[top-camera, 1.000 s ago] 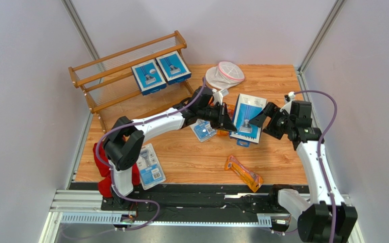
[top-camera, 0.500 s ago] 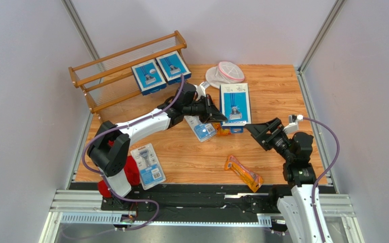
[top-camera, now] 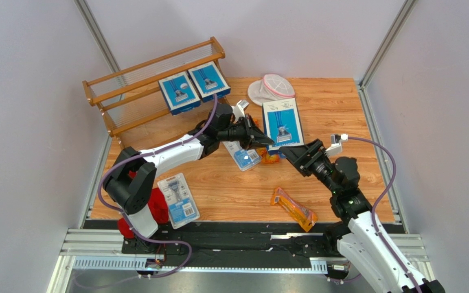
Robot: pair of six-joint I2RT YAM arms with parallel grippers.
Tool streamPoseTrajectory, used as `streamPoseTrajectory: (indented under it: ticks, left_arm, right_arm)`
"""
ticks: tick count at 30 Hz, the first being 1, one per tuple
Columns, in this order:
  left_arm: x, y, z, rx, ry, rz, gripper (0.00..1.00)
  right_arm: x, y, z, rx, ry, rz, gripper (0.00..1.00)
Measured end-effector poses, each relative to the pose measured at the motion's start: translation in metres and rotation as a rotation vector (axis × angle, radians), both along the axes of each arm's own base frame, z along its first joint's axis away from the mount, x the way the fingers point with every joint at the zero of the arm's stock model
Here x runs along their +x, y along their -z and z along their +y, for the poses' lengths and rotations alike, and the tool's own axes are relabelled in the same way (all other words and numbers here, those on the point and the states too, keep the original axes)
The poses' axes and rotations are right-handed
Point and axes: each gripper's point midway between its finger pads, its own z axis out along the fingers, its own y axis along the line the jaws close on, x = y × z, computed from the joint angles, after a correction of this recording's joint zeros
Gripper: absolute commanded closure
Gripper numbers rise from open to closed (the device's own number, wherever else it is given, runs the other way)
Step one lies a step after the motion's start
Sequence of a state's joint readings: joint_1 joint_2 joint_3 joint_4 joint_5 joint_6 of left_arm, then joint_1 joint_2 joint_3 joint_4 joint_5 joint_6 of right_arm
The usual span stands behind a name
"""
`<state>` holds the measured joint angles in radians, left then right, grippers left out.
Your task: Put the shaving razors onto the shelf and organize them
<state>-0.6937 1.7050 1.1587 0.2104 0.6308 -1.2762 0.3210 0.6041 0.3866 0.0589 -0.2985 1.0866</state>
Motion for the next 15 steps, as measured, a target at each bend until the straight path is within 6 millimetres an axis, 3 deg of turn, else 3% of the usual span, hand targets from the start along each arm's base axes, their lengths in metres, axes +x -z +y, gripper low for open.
streamPoseTrajectory:
  ticks: [10,13,14,15]
  left_arm:
    - [-0.006,-0.008,0.005,-0.042,-0.005,0.015,1.0]
    - [-0.007,-0.008,0.006,-0.05,-0.003,0.019,1.0]
    - [-0.007,-0.007,0.006,-0.049,-0.003,0.025,1.0]
    - [-0.008,-0.007,0.006,-0.049,-0.004,0.027,1.0]
  right_arm:
    - [0.018,0.004,-0.003,0.057,0.095,-0.016,0.37]
    - [0.02,0.0,0.001,0.077,0.093,-0.029,0.53]
    - [0.021,-0.002,0.003,0.084,0.092,-0.034,0.64]
    - [0.022,-0.002,0.003,0.084,0.092,-0.038,0.69]
